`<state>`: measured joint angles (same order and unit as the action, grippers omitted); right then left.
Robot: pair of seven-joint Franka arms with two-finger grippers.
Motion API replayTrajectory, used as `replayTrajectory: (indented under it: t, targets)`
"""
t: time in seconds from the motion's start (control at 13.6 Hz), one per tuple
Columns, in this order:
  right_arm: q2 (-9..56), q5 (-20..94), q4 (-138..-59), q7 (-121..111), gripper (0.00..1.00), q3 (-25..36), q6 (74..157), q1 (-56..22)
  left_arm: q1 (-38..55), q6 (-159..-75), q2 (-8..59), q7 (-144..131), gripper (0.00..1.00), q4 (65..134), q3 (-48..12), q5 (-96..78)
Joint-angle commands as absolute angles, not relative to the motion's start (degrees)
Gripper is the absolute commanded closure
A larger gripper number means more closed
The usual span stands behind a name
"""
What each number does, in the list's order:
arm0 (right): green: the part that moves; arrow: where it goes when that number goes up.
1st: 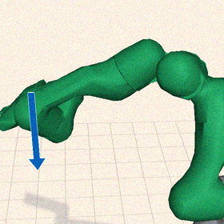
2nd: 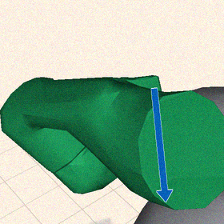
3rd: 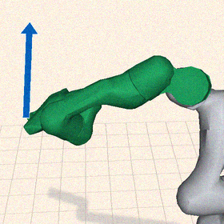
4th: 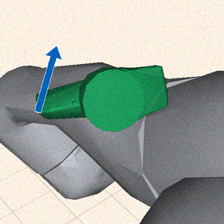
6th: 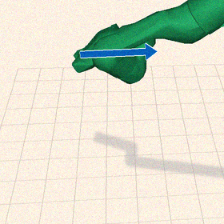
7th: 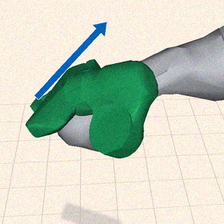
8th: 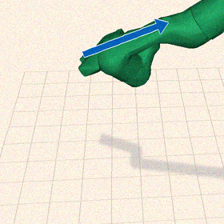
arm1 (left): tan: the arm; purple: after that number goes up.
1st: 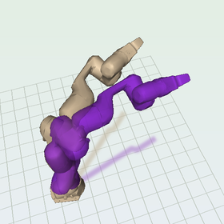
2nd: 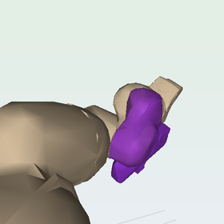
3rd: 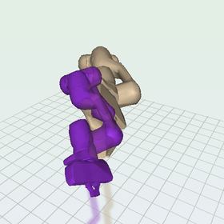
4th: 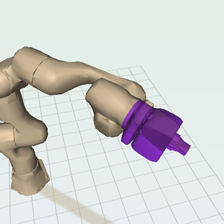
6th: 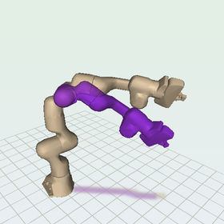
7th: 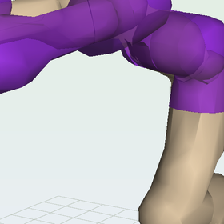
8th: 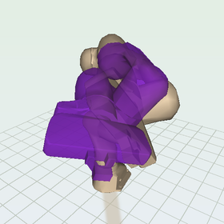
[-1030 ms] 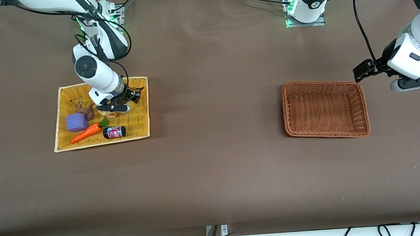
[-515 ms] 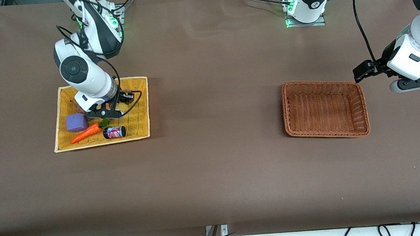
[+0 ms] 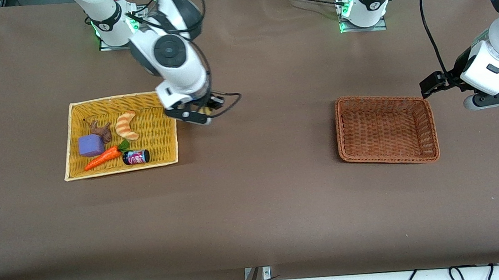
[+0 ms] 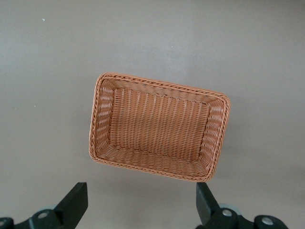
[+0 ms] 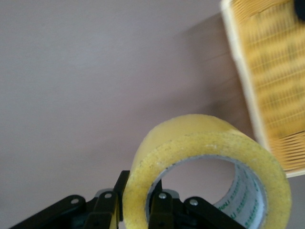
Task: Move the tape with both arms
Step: 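Lift the tape roll and carry it toward the table middle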
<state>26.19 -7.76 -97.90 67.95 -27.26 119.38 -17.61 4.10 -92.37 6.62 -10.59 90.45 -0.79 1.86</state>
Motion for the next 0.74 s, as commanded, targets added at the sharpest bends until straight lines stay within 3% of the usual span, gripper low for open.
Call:
replayTrajectory:
  t: [0.0, 0.29, 0.66]
  targets:
    - [37.15, -12.20, -85.54, 75.48, 1.00, -27.07, 118.03, -21.43, 3.87, -92.99, 6.59, -10.20, 0.00, 90.62, -0.79, 1.41]
    - [45.34, -12.92, -77.62, 82.78, 1.00, -26.02, 121.98, -27.93, 3.78, -92.99, 7.29, -10.63, 0.00, 90.26, -0.79, 1.06]
    - [50.26, -13.27, -77.52, 83.23, 1.00, -20.66, 127.79, -34.27, 3.78, -92.99, 7.38, -10.63, 0.00, 89.83, -0.79, 0.97]
